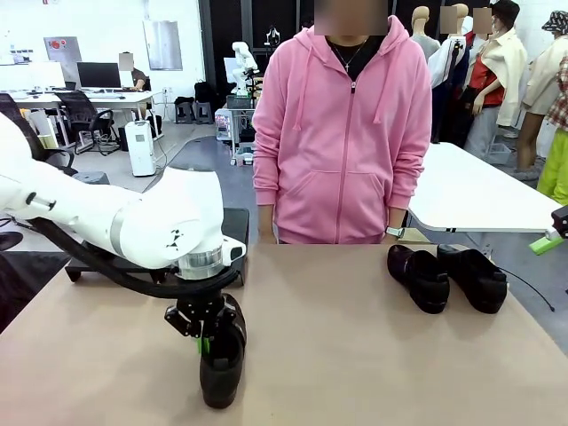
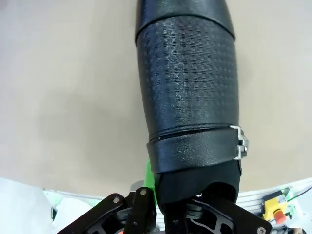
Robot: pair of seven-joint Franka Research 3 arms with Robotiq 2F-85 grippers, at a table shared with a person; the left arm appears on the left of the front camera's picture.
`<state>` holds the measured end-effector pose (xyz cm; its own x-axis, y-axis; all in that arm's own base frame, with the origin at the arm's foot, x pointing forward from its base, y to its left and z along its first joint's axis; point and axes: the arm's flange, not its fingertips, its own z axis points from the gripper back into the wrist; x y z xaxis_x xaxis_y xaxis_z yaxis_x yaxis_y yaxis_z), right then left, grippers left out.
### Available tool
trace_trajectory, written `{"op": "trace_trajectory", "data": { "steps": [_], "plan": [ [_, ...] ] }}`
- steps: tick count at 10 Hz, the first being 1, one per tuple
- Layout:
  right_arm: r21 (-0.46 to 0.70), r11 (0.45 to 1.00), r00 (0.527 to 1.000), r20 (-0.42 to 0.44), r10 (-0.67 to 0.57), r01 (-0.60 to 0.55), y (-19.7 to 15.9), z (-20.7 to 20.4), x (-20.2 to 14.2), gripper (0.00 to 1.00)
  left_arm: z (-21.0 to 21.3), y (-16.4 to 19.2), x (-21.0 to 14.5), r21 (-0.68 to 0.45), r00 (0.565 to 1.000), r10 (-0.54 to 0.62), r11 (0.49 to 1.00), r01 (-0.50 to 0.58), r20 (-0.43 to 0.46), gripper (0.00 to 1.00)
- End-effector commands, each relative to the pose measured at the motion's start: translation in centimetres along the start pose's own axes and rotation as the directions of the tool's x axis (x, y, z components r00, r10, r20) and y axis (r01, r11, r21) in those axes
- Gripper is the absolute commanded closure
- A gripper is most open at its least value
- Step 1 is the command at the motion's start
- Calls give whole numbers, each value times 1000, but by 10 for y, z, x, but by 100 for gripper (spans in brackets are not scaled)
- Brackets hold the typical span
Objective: Organize the shoes by placing them on the stand.
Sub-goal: Place the Shoe from the middle of the table onto the Shoes Stand.
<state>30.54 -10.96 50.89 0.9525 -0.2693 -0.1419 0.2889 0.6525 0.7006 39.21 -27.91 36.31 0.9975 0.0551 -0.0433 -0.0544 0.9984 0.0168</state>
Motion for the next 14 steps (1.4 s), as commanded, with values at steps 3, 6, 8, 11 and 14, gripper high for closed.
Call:
{"op": "trace_trajectory", "data": {
  "steps": [3,6,8,11,14],
  "plan": [
    [11,1000,1000,-5,13,-13,0,4,0,0,138,50,-47,-68,962,-237,966,248,136,100],
    [11,1000,1000,-5,13,-13,0,4,0,0,197,120,-47,-109,942,-102,984,143,319,100],
    [11,1000,1000,-5,13,-13,0,4,0,0,211,178,-14,-153,906,51,988,15,420,100],
    [11,1000,1000,-5,13,-13,0,4,0,0,195,229,55,-91,911,-9,995,51,412,100],
    [11,1000,1000,-5,13,-13,0,4,0,0,180,241,55,-94,913,27,995,13,407,100]
  ]
}}
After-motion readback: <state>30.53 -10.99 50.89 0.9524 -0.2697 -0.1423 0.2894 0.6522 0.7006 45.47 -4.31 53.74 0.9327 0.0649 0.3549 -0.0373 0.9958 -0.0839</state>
